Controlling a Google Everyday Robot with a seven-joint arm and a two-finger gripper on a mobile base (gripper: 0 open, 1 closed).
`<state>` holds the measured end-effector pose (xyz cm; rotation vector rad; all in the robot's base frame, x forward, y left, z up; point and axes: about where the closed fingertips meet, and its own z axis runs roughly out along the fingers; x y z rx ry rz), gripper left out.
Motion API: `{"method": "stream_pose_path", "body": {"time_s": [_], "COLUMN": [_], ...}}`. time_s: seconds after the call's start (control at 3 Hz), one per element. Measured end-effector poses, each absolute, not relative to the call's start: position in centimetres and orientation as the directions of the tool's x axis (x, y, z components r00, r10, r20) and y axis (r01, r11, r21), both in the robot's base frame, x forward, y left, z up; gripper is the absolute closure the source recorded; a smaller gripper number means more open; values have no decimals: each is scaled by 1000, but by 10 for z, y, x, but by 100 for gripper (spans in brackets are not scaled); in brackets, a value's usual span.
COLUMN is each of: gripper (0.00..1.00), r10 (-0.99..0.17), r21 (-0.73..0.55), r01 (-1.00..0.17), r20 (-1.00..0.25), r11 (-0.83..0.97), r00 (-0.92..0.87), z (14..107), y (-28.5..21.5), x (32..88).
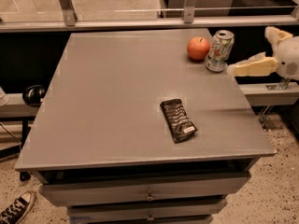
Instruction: Move 7up can near apple
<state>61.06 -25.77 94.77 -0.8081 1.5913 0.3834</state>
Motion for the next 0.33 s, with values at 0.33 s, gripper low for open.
{"method": "stream_pose_path", "body": {"time_s": [0.33], "gripper": [0], "r10": [-285], "r21": [-206], "r01": [-680], "r20": [-958], "r11": [703], "r00": [-5], "z": [951], "y": [-264], "x": [605]}}
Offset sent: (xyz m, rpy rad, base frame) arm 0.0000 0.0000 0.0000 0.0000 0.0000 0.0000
